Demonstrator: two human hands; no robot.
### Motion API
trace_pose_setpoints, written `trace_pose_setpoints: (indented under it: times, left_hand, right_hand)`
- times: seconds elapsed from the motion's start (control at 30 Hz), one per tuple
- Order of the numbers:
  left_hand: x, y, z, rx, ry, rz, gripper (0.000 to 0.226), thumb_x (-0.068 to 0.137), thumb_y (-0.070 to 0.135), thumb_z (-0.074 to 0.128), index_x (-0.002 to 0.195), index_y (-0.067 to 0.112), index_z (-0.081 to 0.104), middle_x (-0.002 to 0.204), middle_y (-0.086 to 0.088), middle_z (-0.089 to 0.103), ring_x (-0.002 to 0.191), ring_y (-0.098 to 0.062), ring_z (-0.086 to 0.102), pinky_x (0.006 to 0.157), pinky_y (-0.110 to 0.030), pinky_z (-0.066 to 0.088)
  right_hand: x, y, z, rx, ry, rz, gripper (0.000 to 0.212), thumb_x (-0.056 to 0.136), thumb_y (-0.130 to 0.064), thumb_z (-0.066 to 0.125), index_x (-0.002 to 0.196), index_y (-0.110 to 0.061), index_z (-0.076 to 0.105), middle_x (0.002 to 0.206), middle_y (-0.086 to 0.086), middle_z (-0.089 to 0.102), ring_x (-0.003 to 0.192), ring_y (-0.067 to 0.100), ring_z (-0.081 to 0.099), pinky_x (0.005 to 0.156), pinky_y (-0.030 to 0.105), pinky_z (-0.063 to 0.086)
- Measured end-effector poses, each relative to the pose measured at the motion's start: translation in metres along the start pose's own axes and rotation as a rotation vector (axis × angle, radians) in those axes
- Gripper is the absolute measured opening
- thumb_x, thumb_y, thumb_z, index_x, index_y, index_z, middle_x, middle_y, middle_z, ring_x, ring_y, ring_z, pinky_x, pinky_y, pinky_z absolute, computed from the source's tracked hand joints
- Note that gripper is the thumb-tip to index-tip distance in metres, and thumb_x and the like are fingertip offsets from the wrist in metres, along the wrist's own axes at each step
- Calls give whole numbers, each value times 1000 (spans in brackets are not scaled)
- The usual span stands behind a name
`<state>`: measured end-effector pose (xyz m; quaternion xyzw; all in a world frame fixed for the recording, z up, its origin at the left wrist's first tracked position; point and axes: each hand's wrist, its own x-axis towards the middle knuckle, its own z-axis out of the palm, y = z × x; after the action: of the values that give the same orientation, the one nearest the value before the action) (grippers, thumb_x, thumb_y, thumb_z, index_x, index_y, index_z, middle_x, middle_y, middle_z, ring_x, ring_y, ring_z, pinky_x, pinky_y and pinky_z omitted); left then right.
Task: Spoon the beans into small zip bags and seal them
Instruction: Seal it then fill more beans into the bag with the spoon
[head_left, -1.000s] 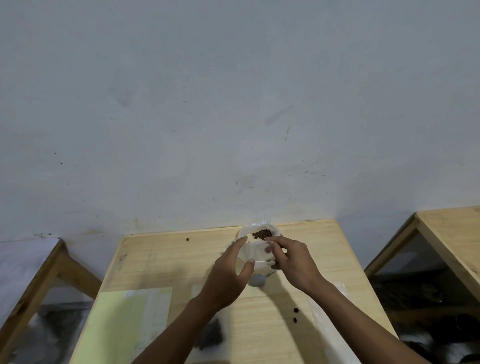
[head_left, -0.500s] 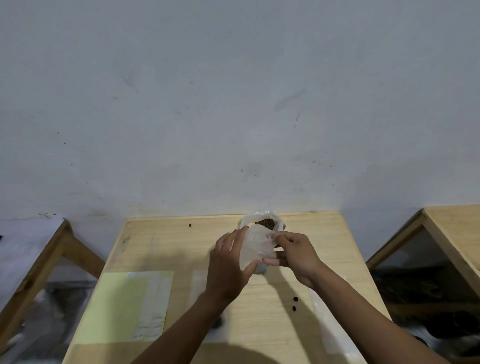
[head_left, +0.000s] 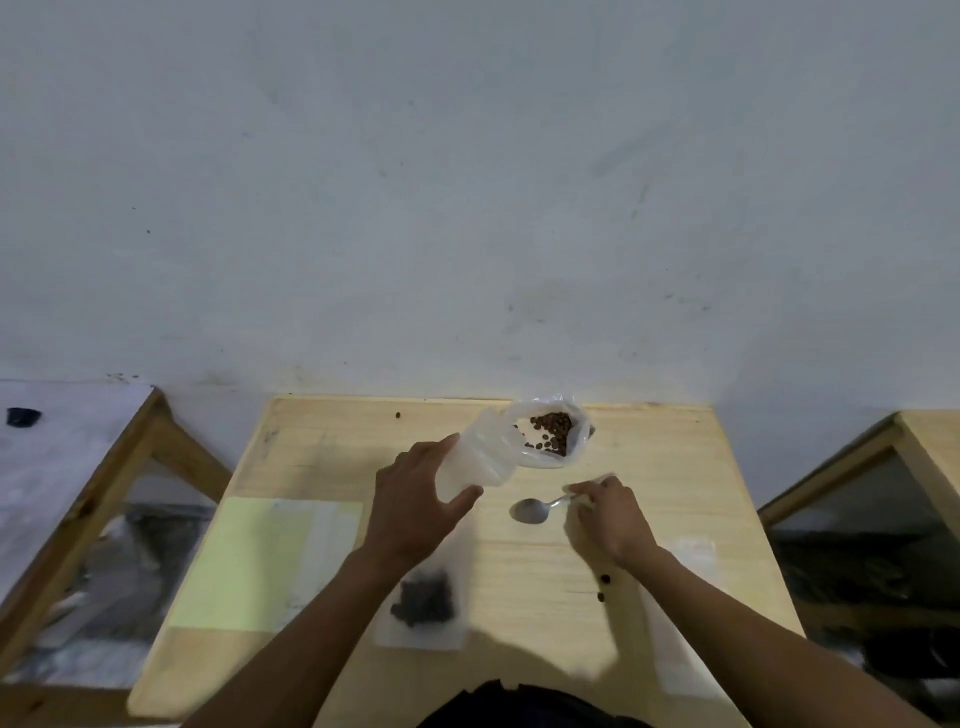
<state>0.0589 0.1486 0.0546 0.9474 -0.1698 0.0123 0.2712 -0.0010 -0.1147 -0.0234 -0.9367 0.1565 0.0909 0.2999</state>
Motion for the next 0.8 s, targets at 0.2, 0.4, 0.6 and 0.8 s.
trace_pose_setpoints:
  times: [0.2,0.4,0.6,0.8]
  left_hand:
    - [-6,-12,-10,-24,-2,-62,67,78,59,66,135,25,51,127,1,63,109,-18,60,96,-40,48]
    - [-3,-13,-14,-35,-33,-97,72,74,65,56,134,24,52,130,2,61,112,-19,60,100,-43,47]
    - [8,-18,-12,-25,-117,-150,73,76,65,59,135,24,49,134,4,58,118,-18,56,107,-43,37]
    - [24,-16,2,-6,-192,-122,67,77,60,67,132,25,49,132,5,58,114,-15,56,104,-39,39]
  right_hand:
    - [4,-4,4,-345,35,-121,31,96,-26,44,122,-28,60,110,4,53,104,26,47,78,36,43]
    - [10,-8,2,-496,-37,-113,21,97,-28,38,108,-21,54,113,1,50,107,25,46,85,35,36]
    - [18,-15,-33,2,-112,-158,13,93,-17,49,86,-28,50,92,0,59,79,21,55,72,36,45]
    - [47,-27,-84,65,85,-154,32,80,5,52,102,-17,59,83,-4,52,74,13,49,67,28,35]
